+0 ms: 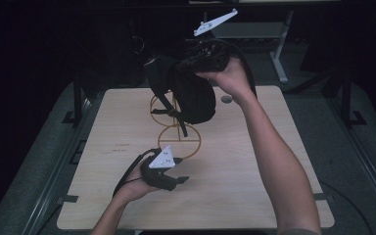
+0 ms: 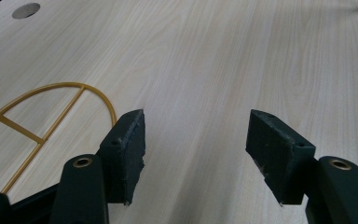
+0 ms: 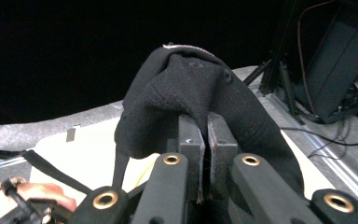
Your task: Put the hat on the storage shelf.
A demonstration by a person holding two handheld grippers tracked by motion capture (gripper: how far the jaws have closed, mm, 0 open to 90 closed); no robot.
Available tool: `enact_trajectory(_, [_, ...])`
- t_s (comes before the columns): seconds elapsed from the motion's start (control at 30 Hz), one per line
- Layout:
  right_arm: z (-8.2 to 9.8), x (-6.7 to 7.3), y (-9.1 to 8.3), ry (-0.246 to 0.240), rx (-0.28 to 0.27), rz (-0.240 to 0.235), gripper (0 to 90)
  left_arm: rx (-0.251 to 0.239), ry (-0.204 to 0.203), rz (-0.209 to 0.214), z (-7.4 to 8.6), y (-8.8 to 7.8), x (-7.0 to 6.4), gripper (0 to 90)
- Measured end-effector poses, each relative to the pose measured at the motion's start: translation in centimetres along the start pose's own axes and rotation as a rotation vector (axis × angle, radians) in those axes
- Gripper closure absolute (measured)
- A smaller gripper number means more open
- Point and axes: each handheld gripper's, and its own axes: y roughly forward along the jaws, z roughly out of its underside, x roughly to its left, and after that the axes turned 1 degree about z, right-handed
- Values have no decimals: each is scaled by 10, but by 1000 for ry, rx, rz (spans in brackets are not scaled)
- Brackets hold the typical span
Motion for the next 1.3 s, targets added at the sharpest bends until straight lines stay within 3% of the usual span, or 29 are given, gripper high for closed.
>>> enact_trajectory(0.23, [-3, 1, 34, 16, 54, -17, 852, 2, 23, 11, 0, 0, -1, 372])
enact_trajectory(0.27, [-3, 2, 40, 15, 62, -23, 820, 3, 30, 11, 0, 0, -1, 372])
enact_trajectory(0.33, [-1, 2, 48, 46, 72, -24, 643, -5, 22, 17, 0, 1, -2, 372])
enact_trajectory(0.4, [1, 3, 54, 45, 83, -31, 588, -3, 23, 18, 1, 0, -2, 372])
enact_trajectory(0.43, [2, 3, 54, 38, 92, -13, 537, -4, 23, 14, 1, 0, -2, 372])
enact_trajectory(0.53, [5, 2, 53, 66, 92, -19, 494, -10, 13, 12, 2, -1, -2, 371])
enact_trajectory(0.97, [20, -1, 38, 83, 85, -1, 387, -3, 1, 9, 3, 0, -2, 356])
enact_trajectory(1.3, [33, 0, 22, 110, 67, 12, 356, 1, 0, 19, 5, 2, -2, 346])
